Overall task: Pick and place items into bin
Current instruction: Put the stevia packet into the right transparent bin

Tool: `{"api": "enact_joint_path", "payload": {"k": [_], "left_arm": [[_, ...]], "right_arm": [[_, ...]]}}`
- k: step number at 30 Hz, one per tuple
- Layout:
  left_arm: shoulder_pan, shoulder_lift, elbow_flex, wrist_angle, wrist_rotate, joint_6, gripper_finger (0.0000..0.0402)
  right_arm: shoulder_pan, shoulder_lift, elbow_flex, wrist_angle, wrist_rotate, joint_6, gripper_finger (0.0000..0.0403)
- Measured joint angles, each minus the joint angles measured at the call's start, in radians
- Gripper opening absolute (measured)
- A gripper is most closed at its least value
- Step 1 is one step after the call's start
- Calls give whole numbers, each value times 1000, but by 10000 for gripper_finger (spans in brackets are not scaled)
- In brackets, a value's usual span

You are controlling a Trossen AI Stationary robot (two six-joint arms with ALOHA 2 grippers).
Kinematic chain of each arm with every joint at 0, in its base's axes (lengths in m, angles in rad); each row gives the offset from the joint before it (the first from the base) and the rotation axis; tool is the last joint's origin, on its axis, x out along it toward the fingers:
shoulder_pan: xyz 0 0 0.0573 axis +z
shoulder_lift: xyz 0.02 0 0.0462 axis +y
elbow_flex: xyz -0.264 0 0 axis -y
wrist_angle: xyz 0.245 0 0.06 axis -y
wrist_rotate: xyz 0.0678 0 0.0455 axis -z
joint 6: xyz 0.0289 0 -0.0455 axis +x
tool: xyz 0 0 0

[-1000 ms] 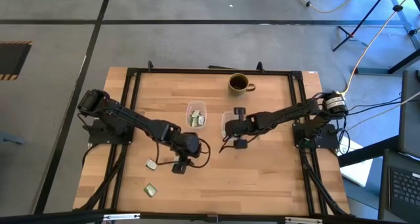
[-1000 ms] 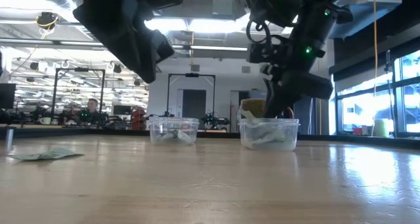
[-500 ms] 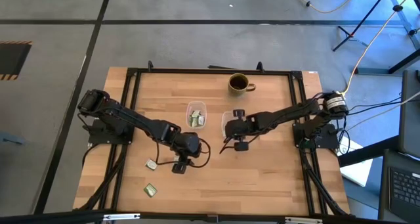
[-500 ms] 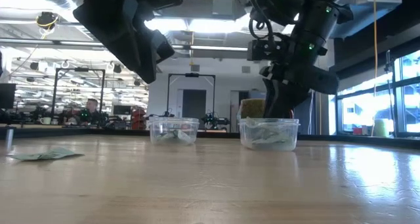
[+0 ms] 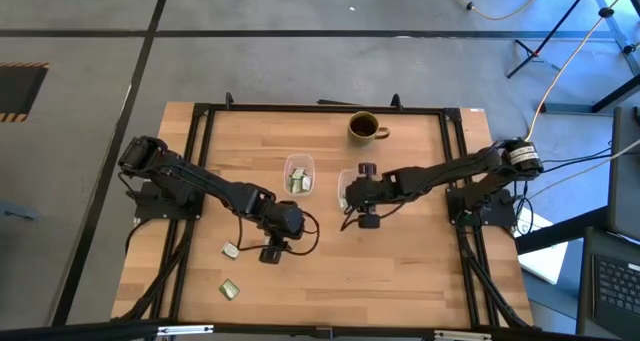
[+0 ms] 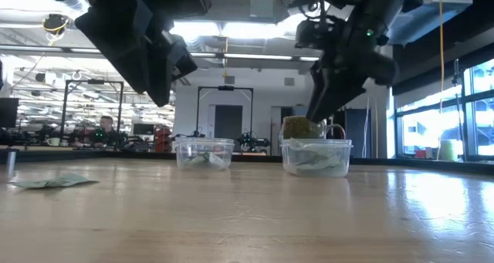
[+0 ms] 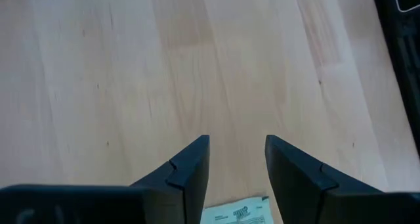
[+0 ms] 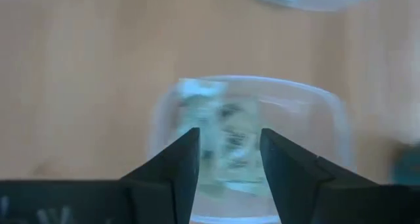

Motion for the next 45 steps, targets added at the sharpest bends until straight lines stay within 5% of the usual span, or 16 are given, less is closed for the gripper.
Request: {"api": "enact_joint_path", "payload": {"k": [10,16,24,45], "left_arm": [[-54,0,0,-50,-5,-112,143],[-138,0,0,-191,-196,-229,143],[-245,40,0,-198,-313,-364,143],[-220,199,4,-209,-220,-394,142]], "right_arm": [[-18,-1,0,-2,61,6,163],[-18,-1,0,-2,61,6,163],[-18,-1,0,-1,61,29,163],[-18,0,0,6,61,29,163]]}}
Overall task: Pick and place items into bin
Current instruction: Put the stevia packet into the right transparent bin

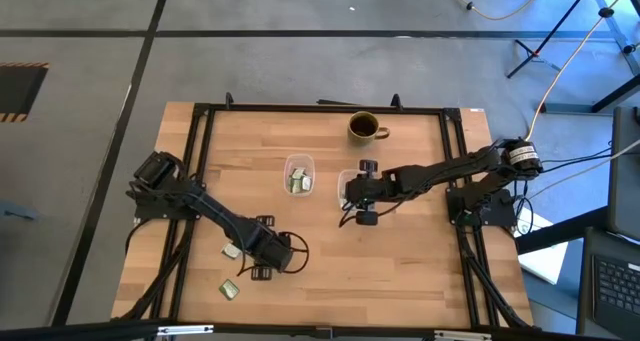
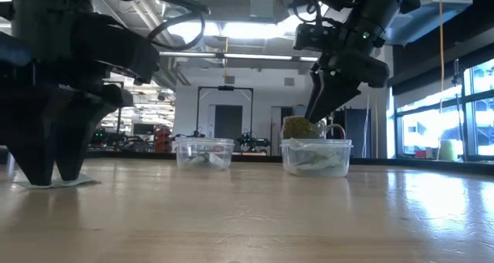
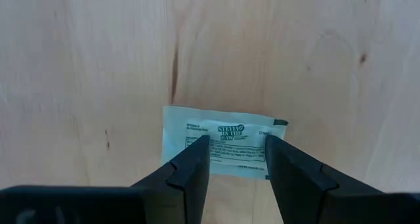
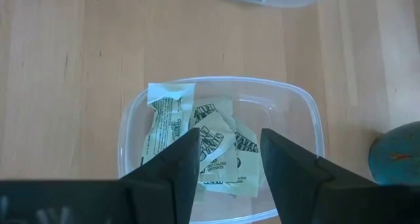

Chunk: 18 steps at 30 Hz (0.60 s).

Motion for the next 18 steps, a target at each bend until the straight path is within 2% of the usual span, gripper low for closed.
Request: {"api": "enact_joint_path", "payload": {"k": [18], "left_arm": [[7,15,-2,-7,22,4,67]], "right_arm": [[0,0,0,-1,0,-3,163]]}}
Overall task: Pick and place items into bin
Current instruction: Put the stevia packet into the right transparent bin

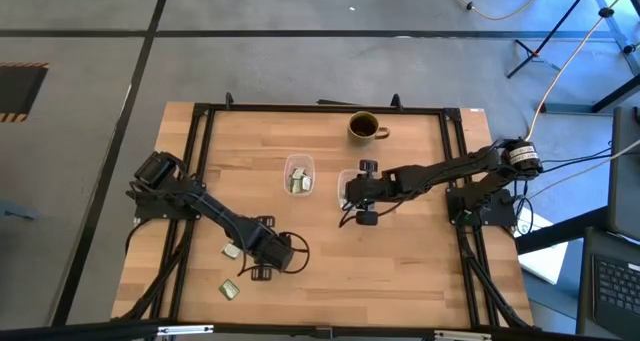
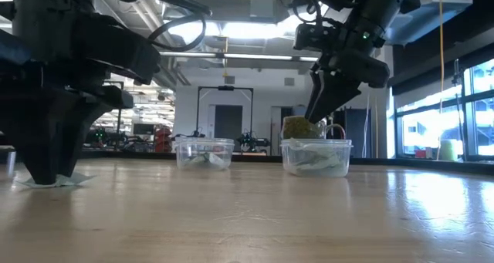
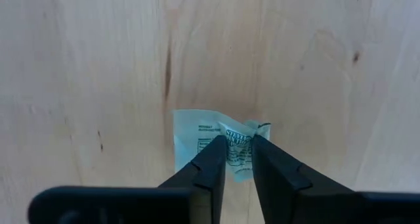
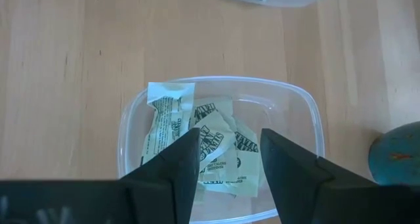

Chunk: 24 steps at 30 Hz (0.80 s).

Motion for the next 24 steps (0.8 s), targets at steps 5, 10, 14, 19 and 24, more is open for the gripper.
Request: {"api": "enact_joint_path", "payload": {"k": [5,10,14,19,24], "left_arm": [[0,-20,-3,-2,-10,23,60],[0,-38,-7,-19,-33,26,55],[0,-42,-8,-21,-31,26,53],[3,-51,-8,-23,-28,26,53],[31,-92,-6,-17,-31,26,53]], "right_arm": [[0,0,0,0,0,0,163],[0,0,0,-4,0,0,163],[0,0,0,-6,0,0,163],[0,0,0,-6,-6,-3,163],[4,0,-1,17,-105,-55,163]]}}
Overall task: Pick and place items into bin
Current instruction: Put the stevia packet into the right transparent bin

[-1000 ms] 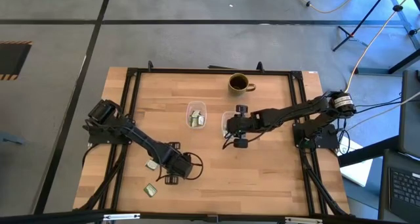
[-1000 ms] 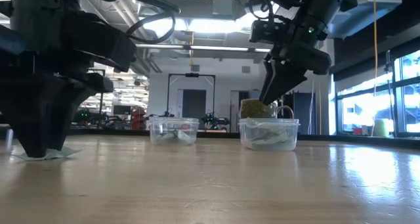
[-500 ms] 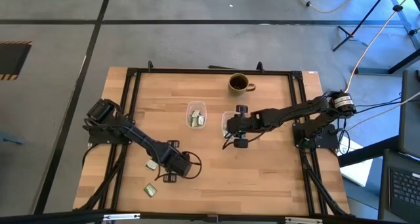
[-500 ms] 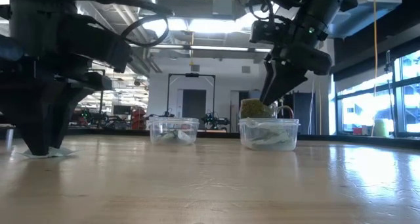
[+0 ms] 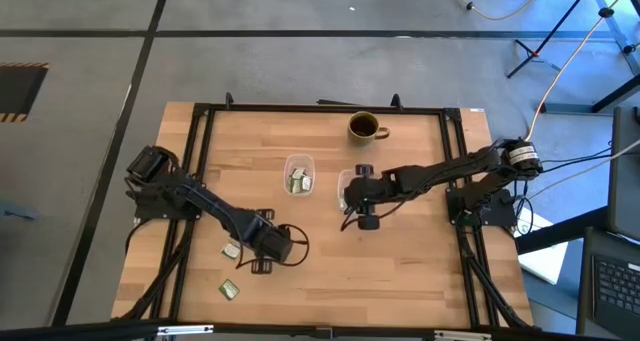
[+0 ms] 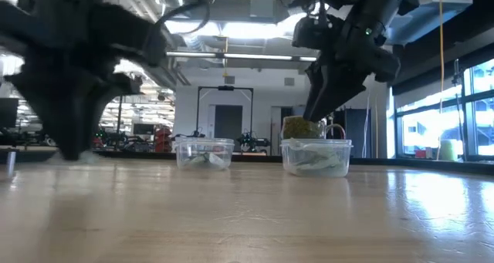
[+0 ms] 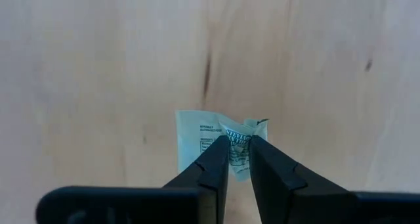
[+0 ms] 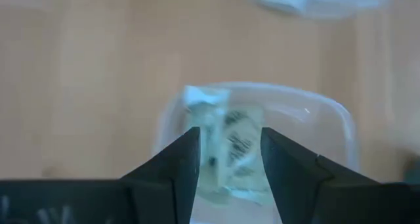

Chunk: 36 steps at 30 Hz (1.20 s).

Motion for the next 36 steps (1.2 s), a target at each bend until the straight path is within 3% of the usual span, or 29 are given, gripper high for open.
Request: {"api": "enact_joint_path", "payload": {"k": [6,13,21,36], "left_arm": [[38,-71,1,45,-31,39,53],[107,-141,3,295,-43,187,54],[190,-156,3,520,111,227,52],[253,-157,3,662,248,165,52]], "right_arm": [[34,0,0,107,-34,-96,163],[122,0,0,317,-37,-341,163],[200,0,0,422,-30,-518,163],[238,0,0,515,-22,-626,163]]}}
